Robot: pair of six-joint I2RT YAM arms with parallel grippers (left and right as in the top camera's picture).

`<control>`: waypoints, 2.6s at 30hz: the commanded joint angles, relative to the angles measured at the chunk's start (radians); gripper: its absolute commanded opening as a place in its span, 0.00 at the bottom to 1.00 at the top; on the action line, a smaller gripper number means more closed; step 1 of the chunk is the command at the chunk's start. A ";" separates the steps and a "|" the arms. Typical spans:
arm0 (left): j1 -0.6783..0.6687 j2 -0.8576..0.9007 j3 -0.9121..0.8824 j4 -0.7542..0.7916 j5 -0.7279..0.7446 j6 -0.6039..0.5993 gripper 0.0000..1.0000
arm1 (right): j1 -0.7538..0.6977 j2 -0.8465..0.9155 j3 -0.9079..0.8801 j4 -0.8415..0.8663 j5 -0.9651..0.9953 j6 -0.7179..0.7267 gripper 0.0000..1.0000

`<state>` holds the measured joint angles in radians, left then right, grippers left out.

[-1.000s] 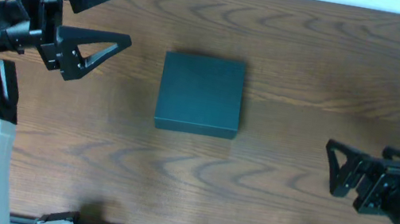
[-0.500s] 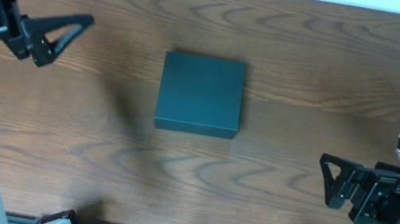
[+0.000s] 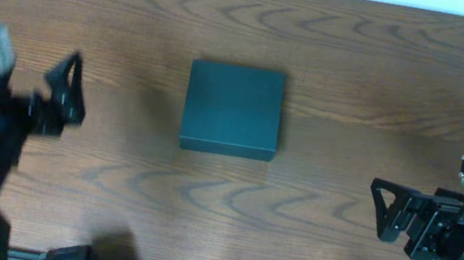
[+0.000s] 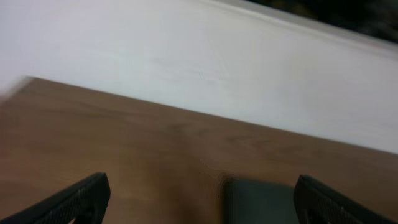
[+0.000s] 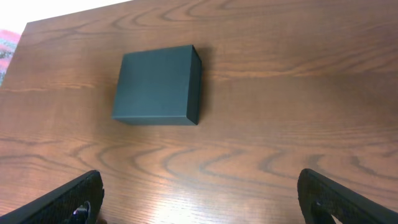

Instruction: Pack container

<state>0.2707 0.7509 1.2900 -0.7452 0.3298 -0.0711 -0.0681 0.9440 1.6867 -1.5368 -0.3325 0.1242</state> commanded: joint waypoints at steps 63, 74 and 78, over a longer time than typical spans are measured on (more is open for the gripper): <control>-0.140 -0.747 -1.165 0.312 -0.296 0.049 0.95 | 0.003 -0.004 -0.005 0.002 0.119 -0.103 0.99; -0.140 -0.747 -1.165 0.313 -0.296 0.049 0.95 | 0.004 -0.483 -0.458 0.322 0.150 -0.298 0.99; -0.140 -0.747 -1.165 0.313 -0.296 0.049 0.95 | 0.004 -0.657 -0.660 0.365 0.149 -0.298 0.99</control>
<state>0.1345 0.0120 0.1440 -0.4309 0.0452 -0.0250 -0.0681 0.3225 1.1107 -1.1797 -0.1959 -0.1436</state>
